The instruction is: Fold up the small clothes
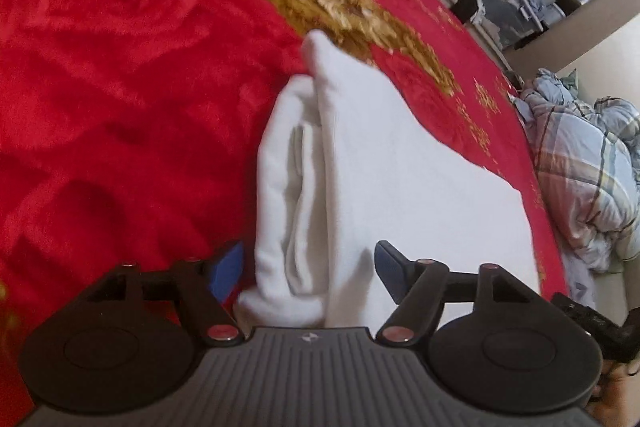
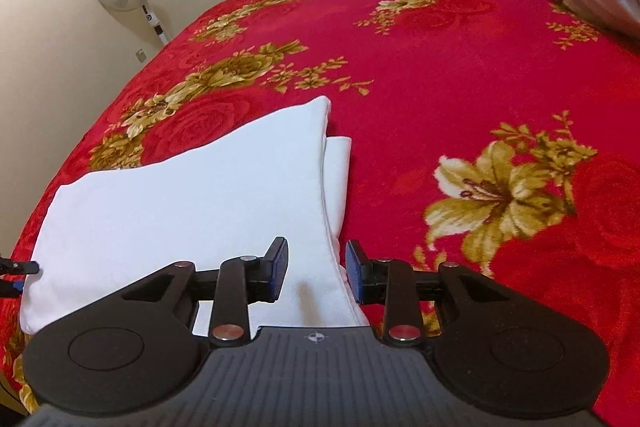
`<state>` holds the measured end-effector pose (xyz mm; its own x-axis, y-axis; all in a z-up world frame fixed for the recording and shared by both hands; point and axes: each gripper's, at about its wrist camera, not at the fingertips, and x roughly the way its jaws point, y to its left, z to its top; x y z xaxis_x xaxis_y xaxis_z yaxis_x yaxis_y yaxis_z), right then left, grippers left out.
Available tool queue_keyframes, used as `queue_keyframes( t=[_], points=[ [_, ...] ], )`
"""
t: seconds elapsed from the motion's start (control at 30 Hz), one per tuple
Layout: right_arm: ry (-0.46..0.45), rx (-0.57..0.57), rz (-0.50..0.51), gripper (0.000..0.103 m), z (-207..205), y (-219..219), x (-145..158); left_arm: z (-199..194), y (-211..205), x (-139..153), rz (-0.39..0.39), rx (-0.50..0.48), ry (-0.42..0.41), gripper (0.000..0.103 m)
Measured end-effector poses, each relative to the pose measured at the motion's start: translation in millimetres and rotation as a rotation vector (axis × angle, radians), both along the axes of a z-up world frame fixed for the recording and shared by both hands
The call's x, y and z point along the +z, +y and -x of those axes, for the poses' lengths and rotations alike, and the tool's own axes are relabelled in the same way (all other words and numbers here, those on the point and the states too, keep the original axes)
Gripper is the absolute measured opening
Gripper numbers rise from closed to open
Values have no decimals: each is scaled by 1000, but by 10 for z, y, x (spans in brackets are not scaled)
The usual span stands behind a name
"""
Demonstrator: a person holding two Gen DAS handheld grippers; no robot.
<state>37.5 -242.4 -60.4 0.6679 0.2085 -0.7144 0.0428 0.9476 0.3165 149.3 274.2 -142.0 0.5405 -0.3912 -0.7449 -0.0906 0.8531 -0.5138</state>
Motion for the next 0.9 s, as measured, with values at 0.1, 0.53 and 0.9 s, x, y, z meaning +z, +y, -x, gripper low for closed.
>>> queue_keyframes(
  t=[0.1,0.53,0.9],
  points=[
    [7,7,-5,33,-39,-8,-23,-1,-53,-50,-11,17,-41,58],
    [163,10,96,33,-171,91,-310,21,-126,-57,-21,-37,-5,35],
    [144,4,120,33,-130,96,-252,24,-112,-73,-13,-23,-17,34]
  ],
)
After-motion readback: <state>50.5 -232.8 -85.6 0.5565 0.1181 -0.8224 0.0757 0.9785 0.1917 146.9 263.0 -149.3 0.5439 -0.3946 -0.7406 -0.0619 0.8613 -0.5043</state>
